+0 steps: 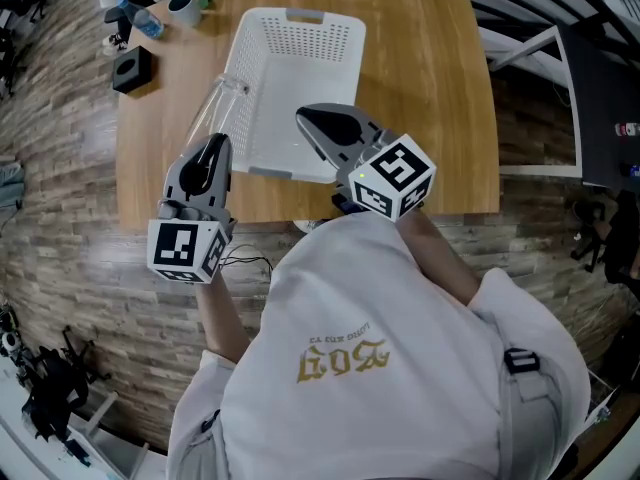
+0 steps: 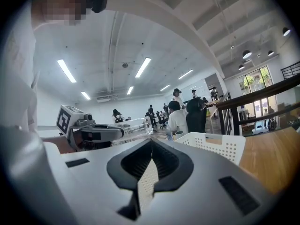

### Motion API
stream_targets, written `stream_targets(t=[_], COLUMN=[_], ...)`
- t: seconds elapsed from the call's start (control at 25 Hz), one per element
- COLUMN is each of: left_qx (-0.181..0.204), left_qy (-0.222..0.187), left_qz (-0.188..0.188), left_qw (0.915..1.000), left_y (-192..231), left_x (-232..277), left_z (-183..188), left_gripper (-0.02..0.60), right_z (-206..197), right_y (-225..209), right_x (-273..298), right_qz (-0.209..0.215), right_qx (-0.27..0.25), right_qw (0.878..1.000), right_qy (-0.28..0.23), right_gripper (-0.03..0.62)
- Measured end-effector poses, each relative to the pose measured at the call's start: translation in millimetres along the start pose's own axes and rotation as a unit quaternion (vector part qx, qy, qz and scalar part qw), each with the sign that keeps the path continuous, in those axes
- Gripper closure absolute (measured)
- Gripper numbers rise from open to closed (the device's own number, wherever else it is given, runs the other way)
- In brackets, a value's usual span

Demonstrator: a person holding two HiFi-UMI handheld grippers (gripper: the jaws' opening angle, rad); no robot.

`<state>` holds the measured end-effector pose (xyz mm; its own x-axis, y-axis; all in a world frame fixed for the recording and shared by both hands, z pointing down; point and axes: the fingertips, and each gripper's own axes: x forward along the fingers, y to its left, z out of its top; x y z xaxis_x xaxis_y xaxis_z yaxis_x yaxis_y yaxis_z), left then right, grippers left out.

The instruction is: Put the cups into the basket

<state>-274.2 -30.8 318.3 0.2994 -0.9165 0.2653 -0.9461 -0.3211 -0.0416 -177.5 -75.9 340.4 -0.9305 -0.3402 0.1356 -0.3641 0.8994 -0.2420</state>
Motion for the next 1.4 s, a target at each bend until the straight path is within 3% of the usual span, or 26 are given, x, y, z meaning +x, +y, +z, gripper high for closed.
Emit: stream_targets(t=[1.08, 1.4], left_qx=[0.057, 0.07], left_qy=[0.07, 0.085], left_qz=[-0.021, -0.035], left_qw=[0.9957, 0.9933], left_y=[-3.7, -6.7], left_x=[39.5, 48.3], left_z=[-25.1, -28.6], left_gripper=[0.557, 0.557], right_z=[-10.7, -16.1], right_y=[-24.9, -33.8], right_x=[2.4, 5.9], right_qz=[-0.012, -0.027], right_qx=[0.006, -0.022], right_qw=[1.0, 0.998], right_qy=[0.016, 0.043], right_gripper=[0.583, 0.583])
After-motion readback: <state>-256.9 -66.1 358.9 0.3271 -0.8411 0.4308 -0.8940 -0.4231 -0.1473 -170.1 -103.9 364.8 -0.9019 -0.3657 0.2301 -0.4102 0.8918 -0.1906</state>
